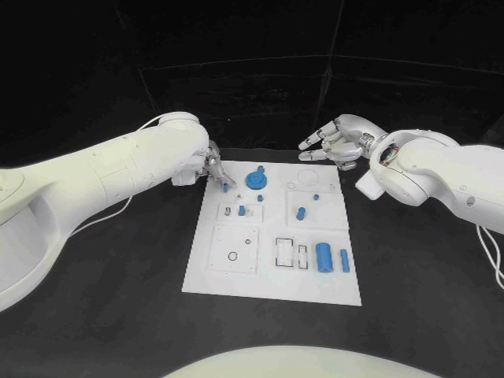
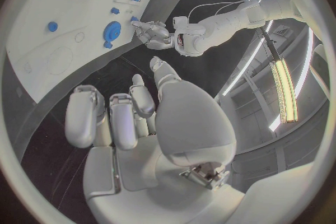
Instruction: Assemble the parts on the task board
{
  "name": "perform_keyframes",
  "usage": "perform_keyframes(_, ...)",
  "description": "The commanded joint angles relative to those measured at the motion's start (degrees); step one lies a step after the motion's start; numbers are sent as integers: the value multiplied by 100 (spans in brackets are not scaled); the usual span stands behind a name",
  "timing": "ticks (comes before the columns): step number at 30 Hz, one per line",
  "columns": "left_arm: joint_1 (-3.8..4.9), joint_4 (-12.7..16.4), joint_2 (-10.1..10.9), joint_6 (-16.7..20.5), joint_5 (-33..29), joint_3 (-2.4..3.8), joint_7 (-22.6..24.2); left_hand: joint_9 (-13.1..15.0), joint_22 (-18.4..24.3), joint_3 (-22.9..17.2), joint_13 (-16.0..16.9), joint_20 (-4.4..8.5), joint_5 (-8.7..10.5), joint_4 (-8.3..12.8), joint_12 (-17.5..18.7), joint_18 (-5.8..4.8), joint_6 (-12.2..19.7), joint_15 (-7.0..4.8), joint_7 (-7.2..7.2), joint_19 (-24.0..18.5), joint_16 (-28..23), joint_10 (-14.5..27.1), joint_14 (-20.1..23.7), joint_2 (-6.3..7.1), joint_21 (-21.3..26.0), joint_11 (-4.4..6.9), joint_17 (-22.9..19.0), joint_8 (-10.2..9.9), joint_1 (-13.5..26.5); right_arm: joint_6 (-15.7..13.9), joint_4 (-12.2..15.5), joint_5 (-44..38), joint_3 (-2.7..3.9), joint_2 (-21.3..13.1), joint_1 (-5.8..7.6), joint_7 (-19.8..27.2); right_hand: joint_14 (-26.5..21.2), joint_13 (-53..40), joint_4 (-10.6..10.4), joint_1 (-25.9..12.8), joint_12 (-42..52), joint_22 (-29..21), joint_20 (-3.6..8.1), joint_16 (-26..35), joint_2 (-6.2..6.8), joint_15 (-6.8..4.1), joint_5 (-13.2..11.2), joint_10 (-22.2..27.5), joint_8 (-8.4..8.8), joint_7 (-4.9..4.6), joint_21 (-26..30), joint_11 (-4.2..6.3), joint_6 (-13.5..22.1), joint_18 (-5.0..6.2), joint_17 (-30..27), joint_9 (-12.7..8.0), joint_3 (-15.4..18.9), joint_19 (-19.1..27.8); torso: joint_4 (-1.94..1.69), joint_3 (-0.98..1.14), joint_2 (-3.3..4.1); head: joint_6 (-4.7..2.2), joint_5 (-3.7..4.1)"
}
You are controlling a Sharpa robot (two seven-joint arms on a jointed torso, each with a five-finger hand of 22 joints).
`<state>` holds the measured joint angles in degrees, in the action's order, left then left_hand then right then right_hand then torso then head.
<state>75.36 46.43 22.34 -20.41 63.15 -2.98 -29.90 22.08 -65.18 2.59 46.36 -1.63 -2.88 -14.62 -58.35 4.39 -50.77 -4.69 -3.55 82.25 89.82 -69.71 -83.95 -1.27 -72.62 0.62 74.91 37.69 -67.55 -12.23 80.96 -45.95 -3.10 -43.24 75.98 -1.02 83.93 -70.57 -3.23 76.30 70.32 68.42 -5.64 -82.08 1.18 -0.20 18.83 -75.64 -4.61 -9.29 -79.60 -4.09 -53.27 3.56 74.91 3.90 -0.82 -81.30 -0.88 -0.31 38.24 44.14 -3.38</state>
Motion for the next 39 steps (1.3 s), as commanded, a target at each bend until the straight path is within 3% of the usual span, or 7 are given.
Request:
perform_keyframes(1,8,6,-7,-95,34,3,108,-19,-5,-44,-14,-16,-1,83,-21,50,-42,31,6,39,18,-25,-605,-44,-24,11,1509,-40,-134,28,1,-6,3,9,11,42,306,5,15,15,-10,-3,27,26,-40,-39,18,35,-39,11,29,8,45,74,157,-3,30,24,-1,-1,4,-4,-1)
perform_keyframes(11,7,-10,18,-52,-51,3,207,-65,-9,-211,-60,-11,1,278,2,51,-77,22,22,37,18,-8,-605,-189,-16,26,1509,-67,-416,28,-24,-6,4,14,11,44,306,5,15,15,-10,-3,27,26,-40,-39,18,35,-39,11,29,8,45,74,157,-3,30,24,-5,-3,-1,6,11)
perform_keyframes(16,7,-9,25,-28,-92,3,262,-120,-12,-654,-103,26,-4,644,55,56,-46,-22,69,37,18,31,-605,-401,-9,73,1509,-132,-951,31,-27,-6,4,19,11,45,306,5,15,15,-10,-3,27,26,-40,-39,18,35,-39,11,29,8,45,74,157,-3,30,24,2,-2,1,9,7)
perform_keyframes(20,7,34,58,13,-124,3,323,-161,-15,-1147,-164,52,-9,991,137,54,-8,-42,85,36,18,72,-605,-466,-4,93,1509,-183,-1359,32,-29,-6,4,19,11,46,306,5,15,15,-10,-3,27,26,-40,-39,18,35,-39,11,29,8,45,74,157,-3,30,24,3,-2,1,17,8)
perform_keyframes(22,7,85,97,45,-133,3,358,-171,-14,-1454,-215,45,-12,1118,190,50,-3,-20,51,34,18,64,-605,-384,3,67,1509,-186,-1380,32,-30,-6,4,18,11,47,308,-2,16,20,0,-5,28,24,-42,-39,32,29,-41,11,31,9,45,74,162,-2,32,23,0,-1,0,19,14)
perform_keyframes(31,10,587,433,354,-152,5,439,-109,-75,-3193,-291,14,-16,1455,200,49,-32,11,20,53,18,-120,-605,302,-5,59,1509,-15,-638,28,-26,-6,4,-6,12,48,308,-2,16,20,0,-5,28,24,-42,-39,32,29,-41,11,31,9,45,74,162,-2,32,23,-15,0,-12,13,4)
perform_keyframes(39,18,1246,823,717,-328,5,381,-55,-90,-3648,-287,11,-15,1544,164,46,-19,2,41,60,18,-168,-605,442,-1,57,1509,87,-387,24,-25,-6,4,-30,12,48,308,-2,16,20,0,-5,28,24,-42,-39,32,29,-41,11,31,9,45,74,162,-2,32,23,-27,4,-25,17,-32)
